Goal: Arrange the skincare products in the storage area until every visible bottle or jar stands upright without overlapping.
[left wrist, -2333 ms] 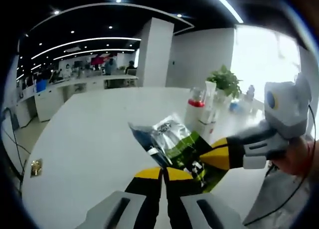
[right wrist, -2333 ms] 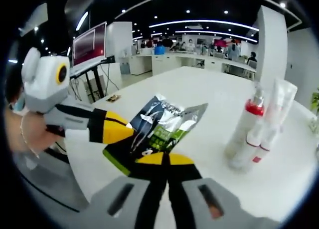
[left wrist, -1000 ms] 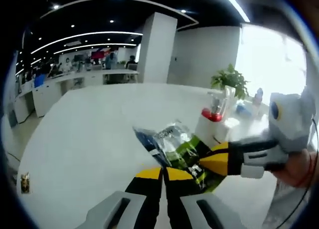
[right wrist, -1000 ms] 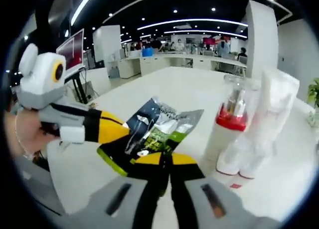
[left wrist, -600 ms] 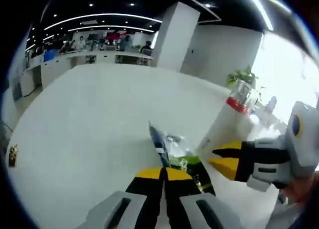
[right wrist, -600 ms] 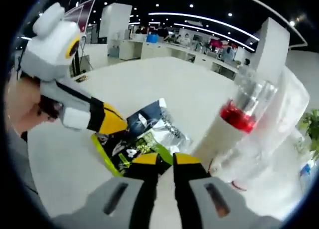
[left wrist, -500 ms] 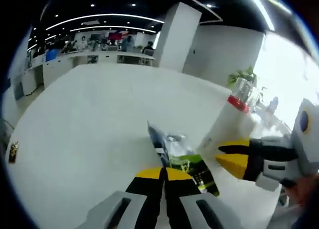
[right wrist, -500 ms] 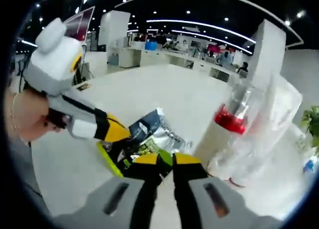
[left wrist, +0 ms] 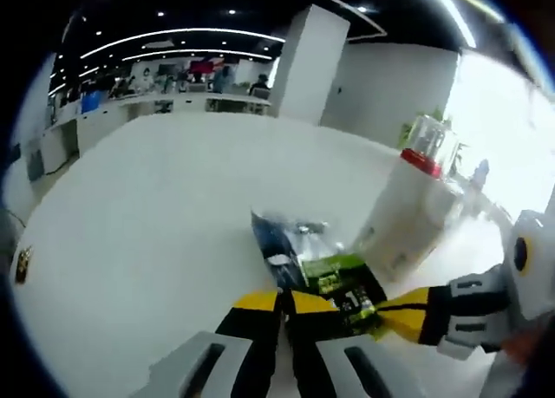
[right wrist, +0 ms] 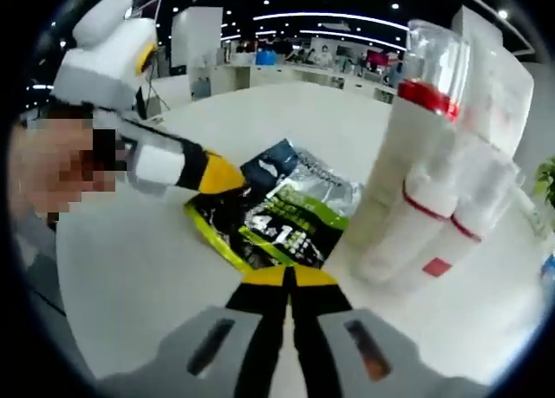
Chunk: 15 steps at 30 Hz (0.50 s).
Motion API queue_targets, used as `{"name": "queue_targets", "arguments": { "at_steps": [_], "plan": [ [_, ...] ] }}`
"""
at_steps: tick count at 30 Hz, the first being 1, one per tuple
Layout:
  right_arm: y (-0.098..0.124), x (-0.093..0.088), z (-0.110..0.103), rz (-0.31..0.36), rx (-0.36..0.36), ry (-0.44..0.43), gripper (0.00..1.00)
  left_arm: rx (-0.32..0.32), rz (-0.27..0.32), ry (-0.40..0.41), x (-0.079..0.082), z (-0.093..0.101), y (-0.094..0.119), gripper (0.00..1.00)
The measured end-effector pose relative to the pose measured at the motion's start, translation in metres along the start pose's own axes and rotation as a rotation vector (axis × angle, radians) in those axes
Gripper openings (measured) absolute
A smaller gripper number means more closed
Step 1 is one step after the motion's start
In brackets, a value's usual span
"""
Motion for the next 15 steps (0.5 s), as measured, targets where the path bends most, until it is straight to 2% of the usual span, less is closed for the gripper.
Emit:
{"name": "queue_targets", "arguments": {
  "at_steps": [2, 4, 6, 9, 11, 15],
  "plan": [
    [-0.0005, 0.0, 0.0005, 0.002, -0.002, 0.0, 0.02, 0.009, -0.016, -0.044, -0.0054, -0.0012, -0.0029, 0.08],
    [-0.0003, -0.0004, 0.0004, 0.006, -0.007, 0.001, 0.02, 0.015, -0.027, -0.03, -0.0068, -0.002, -0.0028, 0.1],
    [-0.0002, -0.0005, 0.0009, 0.01, -0.009, 0.008, 0.02, 0.015, -0.025, -0.049, -0.0068, -0.0021, -0.0029, 0.11],
    [0.0005, -0.0002, 0.0018, 0.012, -0.01, 0.026, 0.02, 0.026, -0.019, -0.134, -0.0065, -0.0021, -0.0031, 0.12],
    [0.0005, 0.0001, 0.0027, 0.011, -0.01, 0.033, 0.02, 0.031, -0.021, -0.16, -0.0069, -0.0014, -0.0034, 0.13],
    [0.0006, 0.0006, 0.0039, 0.008, -0.006, 0.035, 0.02, 0.055, -0.038, -0.121, -0.0069, -0.009, -0.0016, 0.14]
  ]
}}
Point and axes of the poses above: the point that each gripper's makers call its tool centre point, and the gripper's own axes: y roughly backward along the fingers, z roughly to its right, x roughly out of its top, the point moved 6 cm from there along y, roughly backward along the fingers, and after that the axes turned 1 degree about z, right-handed, at the moved point
